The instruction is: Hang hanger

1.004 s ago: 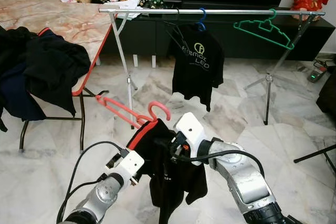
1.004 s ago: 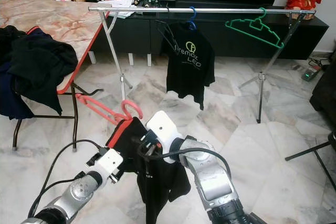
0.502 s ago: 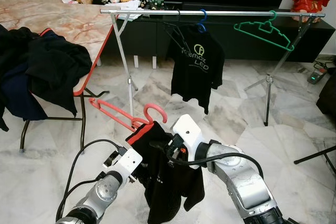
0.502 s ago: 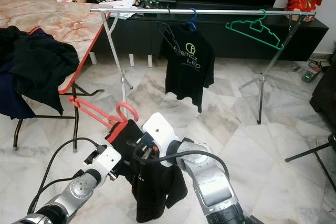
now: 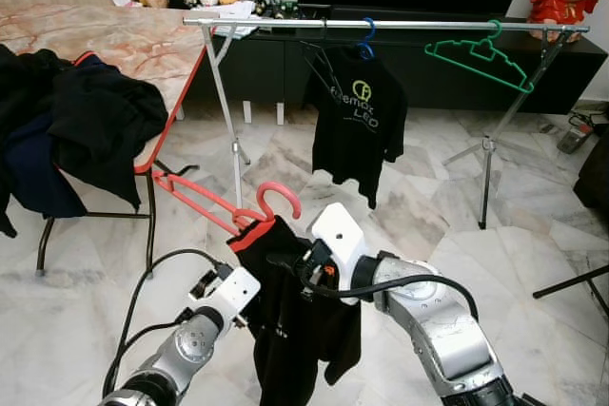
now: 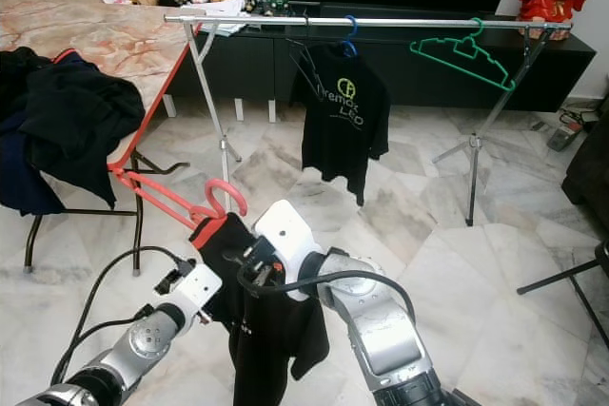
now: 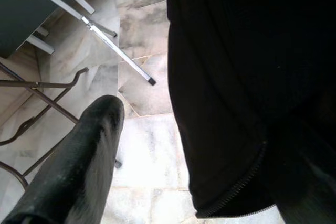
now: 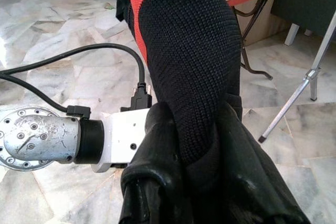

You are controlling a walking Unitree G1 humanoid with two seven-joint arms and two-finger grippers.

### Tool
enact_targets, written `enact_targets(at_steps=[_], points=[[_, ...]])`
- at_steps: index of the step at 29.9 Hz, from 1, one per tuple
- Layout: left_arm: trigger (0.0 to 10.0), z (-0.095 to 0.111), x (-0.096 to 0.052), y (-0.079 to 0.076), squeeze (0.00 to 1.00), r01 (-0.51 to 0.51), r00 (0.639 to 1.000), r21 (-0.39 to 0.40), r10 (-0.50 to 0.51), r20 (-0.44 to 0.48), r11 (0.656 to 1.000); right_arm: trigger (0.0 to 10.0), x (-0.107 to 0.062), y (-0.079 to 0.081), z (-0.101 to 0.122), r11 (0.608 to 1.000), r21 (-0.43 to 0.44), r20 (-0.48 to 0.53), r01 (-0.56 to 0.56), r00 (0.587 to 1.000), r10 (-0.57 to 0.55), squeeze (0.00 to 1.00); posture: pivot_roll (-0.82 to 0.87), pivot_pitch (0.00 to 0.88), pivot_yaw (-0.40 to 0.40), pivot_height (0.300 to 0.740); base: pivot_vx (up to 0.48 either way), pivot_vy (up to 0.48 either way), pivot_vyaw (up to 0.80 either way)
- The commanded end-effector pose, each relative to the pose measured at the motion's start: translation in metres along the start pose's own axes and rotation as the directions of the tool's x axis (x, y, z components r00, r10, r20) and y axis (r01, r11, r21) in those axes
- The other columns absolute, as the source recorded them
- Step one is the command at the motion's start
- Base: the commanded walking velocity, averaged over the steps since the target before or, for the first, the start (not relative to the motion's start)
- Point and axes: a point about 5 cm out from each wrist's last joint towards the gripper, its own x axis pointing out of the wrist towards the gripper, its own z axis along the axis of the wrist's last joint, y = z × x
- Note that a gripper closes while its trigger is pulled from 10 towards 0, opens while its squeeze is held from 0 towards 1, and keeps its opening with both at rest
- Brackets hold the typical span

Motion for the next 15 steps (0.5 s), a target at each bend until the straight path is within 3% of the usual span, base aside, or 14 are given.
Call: enact_targets(at_steps=[1, 15], points=[[0.0, -0.0032, 0.0001, 0.003, 0.0, -0.014, 1.0, 0.001, 0.014, -0.028, 1.0, 0.0, -0.0019, 0.0038, 0.0109, 1.0, -0.022, 0.043, -0.011, 0.999, 0.012, 0.0, -0.02, 0.083, -0.024, 0.74, 0.0, 0.0, 0.0], [0.0, -0.0065, -0.0013, 0.0058, 0.0, -0.042, 0.998, -0.01, 0.041, -0.043, 0.999, 0.0, -0.0024, 0.0061, 0.0135, 1.0, -0.017, 0.047, -0.019, 0.999, 0.019, 0.0, -0.02, 0.107, -0.023, 0.74, 0.0, 0.0, 0.0]])
